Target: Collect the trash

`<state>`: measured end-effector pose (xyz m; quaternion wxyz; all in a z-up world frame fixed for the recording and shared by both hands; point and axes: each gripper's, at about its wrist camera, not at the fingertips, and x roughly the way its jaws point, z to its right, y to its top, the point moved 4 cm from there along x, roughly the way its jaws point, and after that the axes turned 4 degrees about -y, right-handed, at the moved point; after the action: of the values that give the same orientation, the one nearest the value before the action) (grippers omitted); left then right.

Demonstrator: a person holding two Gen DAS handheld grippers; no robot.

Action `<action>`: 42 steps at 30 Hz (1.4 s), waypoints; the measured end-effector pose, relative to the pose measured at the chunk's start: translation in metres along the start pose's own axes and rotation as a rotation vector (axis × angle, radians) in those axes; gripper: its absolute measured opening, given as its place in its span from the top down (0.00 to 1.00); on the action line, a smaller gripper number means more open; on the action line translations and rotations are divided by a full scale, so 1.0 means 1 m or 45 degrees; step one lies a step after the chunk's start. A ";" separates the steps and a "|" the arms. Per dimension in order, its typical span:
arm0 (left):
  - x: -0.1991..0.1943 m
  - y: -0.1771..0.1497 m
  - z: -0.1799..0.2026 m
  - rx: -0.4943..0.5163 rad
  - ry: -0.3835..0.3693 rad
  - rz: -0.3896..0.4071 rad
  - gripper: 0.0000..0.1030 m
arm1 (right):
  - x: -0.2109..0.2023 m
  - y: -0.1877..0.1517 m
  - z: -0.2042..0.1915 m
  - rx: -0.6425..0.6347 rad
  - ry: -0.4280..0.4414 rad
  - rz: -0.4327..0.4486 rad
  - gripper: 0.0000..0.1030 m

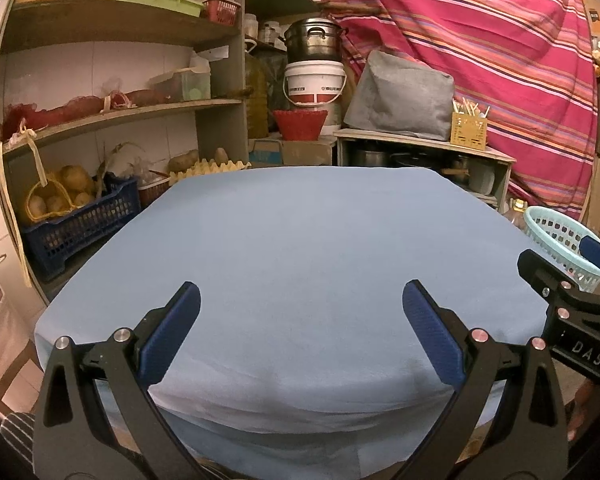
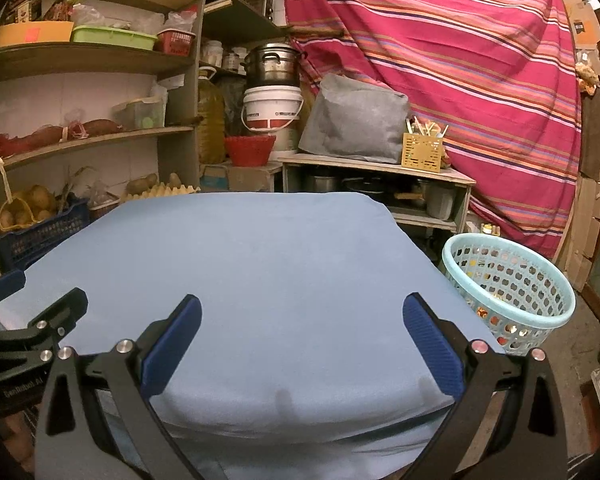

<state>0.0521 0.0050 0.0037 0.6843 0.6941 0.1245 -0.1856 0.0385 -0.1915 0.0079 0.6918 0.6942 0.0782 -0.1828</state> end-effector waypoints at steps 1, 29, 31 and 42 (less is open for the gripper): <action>0.000 0.000 0.000 0.001 0.001 0.001 0.05 | 0.000 0.000 0.001 -0.001 0.002 0.000 0.05; -0.005 0.006 -0.007 0.004 0.018 0.039 0.05 | 0.000 0.001 0.008 -0.002 -0.007 0.000 0.04; -0.005 0.006 -0.008 0.006 0.018 0.037 0.05 | 0.000 0.001 0.008 -0.003 -0.008 0.001 0.05; -0.005 0.005 -0.009 0.003 0.022 0.042 0.05 | 0.000 0.001 0.008 -0.004 -0.007 0.001 0.05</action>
<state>0.0502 0.0141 0.0107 0.6853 0.6985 0.1188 -0.1684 0.0377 -0.1998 0.0089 0.6931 0.6926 0.0765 -0.1843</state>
